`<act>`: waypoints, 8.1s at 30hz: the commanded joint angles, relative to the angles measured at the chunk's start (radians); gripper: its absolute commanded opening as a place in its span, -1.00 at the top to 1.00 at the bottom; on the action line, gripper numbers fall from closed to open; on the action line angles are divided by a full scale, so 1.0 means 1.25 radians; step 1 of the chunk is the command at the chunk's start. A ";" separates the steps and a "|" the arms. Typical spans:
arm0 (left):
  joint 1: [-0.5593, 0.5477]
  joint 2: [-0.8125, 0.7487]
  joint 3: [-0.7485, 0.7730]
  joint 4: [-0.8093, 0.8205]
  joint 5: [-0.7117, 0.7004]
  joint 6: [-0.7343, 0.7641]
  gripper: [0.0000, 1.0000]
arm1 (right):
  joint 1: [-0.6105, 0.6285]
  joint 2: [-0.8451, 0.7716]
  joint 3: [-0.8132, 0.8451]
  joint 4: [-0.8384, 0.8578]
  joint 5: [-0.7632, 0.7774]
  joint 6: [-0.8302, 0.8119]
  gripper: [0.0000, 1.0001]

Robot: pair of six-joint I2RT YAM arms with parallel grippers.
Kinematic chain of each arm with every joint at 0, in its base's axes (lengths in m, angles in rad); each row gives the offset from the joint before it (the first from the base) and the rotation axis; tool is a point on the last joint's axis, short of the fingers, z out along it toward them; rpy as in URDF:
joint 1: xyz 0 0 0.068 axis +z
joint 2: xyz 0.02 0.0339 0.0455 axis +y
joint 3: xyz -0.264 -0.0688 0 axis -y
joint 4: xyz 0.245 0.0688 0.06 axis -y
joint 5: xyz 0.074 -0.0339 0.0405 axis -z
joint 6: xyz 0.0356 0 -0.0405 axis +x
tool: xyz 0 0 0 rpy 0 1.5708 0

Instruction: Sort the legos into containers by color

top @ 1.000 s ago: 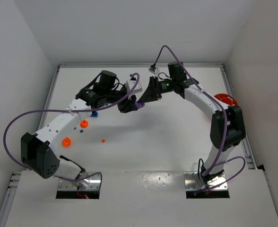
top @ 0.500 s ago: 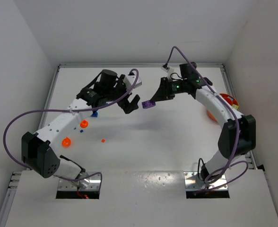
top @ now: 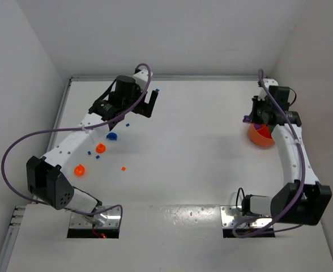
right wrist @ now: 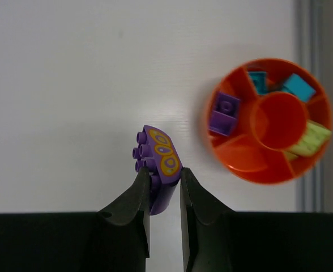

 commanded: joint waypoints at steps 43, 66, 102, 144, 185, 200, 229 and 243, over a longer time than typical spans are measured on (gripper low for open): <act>0.113 0.068 -0.042 0.084 0.020 -0.161 -0.99 | -0.002 0.264 0.073 0.198 0.408 -0.054 1.00; 0.326 0.076 0.031 -0.172 0.135 0.059 -0.90 | -0.002 0.117 0.176 -0.085 -0.193 -0.138 -0.54; 0.406 0.259 -0.045 -0.244 0.300 0.852 -0.15 | 0.044 0.145 0.042 -0.101 -0.379 -0.166 -0.66; 0.351 0.439 -0.031 -0.259 0.286 1.079 0.18 | 0.094 0.206 0.056 -0.124 -0.516 -0.103 -0.64; 0.019 0.101 -0.029 -0.077 0.724 0.492 0.41 | 0.358 0.462 -0.041 0.736 -0.865 0.960 -0.32; 0.054 0.064 -0.120 -0.070 0.701 0.474 0.01 | 0.366 0.416 -0.012 0.334 -0.706 0.585 -0.43; 0.257 -0.133 -0.226 -0.028 0.626 0.223 -0.82 | 0.646 0.213 -0.153 -0.127 -0.216 -0.076 -0.16; 0.257 -0.190 -0.261 -0.021 0.603 0.246 -0.93 | 0.663 0.350 -0.047 -0.115 -0.129 0.002 -0.06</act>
